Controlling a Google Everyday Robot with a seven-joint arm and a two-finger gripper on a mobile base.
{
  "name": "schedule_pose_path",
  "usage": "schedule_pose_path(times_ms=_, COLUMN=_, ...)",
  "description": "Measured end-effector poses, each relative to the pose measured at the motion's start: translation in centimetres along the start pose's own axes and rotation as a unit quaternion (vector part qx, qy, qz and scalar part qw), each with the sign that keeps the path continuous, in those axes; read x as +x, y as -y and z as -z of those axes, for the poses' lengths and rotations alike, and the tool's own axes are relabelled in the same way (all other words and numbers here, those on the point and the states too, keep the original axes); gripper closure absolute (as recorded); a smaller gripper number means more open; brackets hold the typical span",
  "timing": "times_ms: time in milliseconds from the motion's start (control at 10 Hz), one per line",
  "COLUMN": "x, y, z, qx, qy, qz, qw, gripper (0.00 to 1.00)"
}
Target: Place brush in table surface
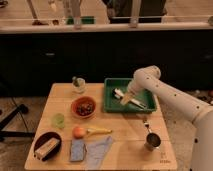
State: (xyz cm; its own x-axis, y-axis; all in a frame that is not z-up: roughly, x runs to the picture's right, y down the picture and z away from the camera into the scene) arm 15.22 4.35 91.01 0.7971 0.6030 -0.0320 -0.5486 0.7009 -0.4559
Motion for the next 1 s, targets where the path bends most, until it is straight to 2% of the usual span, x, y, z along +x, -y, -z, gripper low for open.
schedule_pose_path(times_ms=500, x=2.5, y=2.0, z=-2.4, qx=-0.006, qy=-0.010, qz=-0.024, qw=0.9996, gripper=0.20)
schedule_pose_path(times_ms=1000, x=4.8, y=2.6, z=-4.2, qx=-0.022, qy=-0.045, qz=-0.033, qw=0.9982, gripper=0.20)
